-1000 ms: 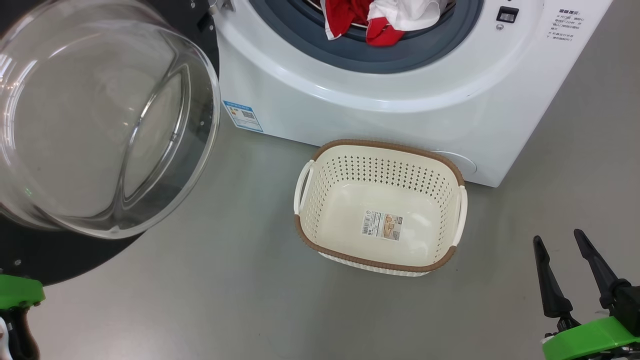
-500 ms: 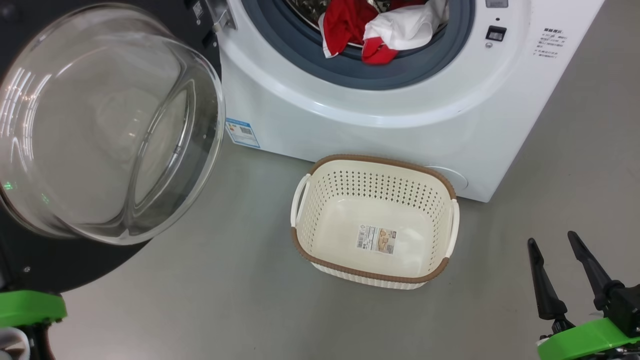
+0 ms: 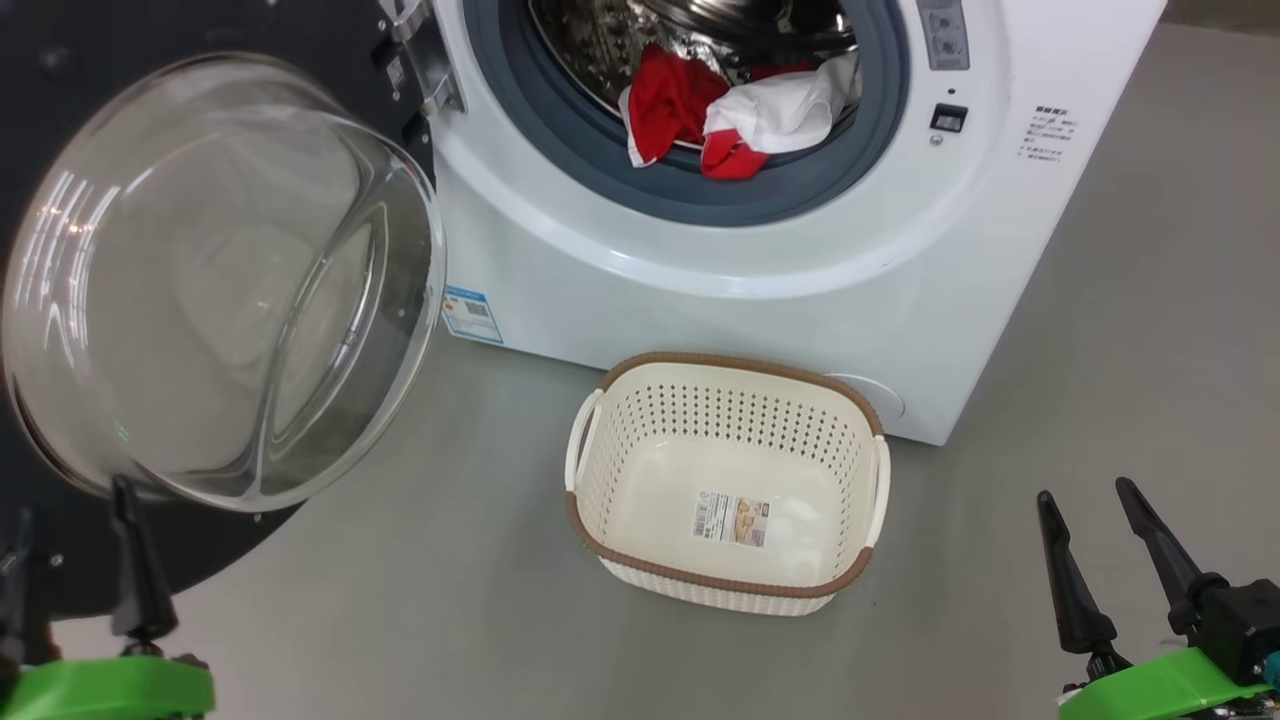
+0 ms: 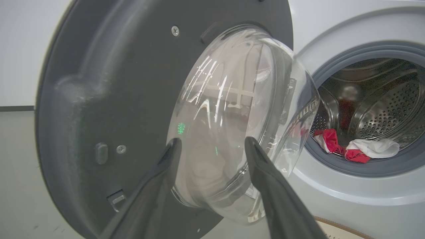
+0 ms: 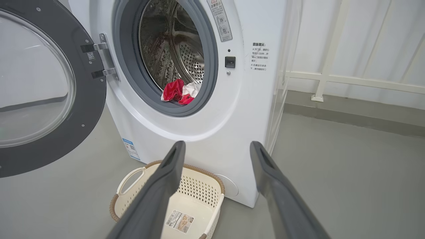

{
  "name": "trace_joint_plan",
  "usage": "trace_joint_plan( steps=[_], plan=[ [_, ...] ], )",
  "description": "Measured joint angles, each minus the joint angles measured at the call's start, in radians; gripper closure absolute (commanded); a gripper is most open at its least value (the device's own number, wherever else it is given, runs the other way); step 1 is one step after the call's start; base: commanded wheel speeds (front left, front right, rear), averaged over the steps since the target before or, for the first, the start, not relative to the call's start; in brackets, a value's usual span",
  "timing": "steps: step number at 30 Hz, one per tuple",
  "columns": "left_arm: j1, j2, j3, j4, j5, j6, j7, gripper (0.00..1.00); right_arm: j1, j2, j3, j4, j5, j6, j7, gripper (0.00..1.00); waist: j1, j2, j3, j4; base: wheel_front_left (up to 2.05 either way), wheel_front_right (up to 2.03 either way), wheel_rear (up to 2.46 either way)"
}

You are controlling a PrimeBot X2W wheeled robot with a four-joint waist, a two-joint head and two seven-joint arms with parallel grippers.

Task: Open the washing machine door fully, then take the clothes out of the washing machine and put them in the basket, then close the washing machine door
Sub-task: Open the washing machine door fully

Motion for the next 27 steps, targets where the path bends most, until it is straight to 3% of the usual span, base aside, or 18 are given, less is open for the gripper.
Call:
trace_joint_plan(
  steps=[15,27],
  plan=[
    [0.124,0.027,-0.225,-0.058,-0.062,0.0,0.0,0.0,0.037,0.013,-0.004,0.001,0.007,0.0,0.0,0.0,0.0,0.0,-0.054,-0.072,0.0,0.0,0.0],
    [0.169,0.062,-0.338,-0.112,-0.085,0.0,0.0,0.0,0.082,0.024,-0.036,-0.007,0.007,0.0,0.0,0.0,0.0,0.0,-0.073,-0.158,0.0,0.0,0.0]
  ],
)
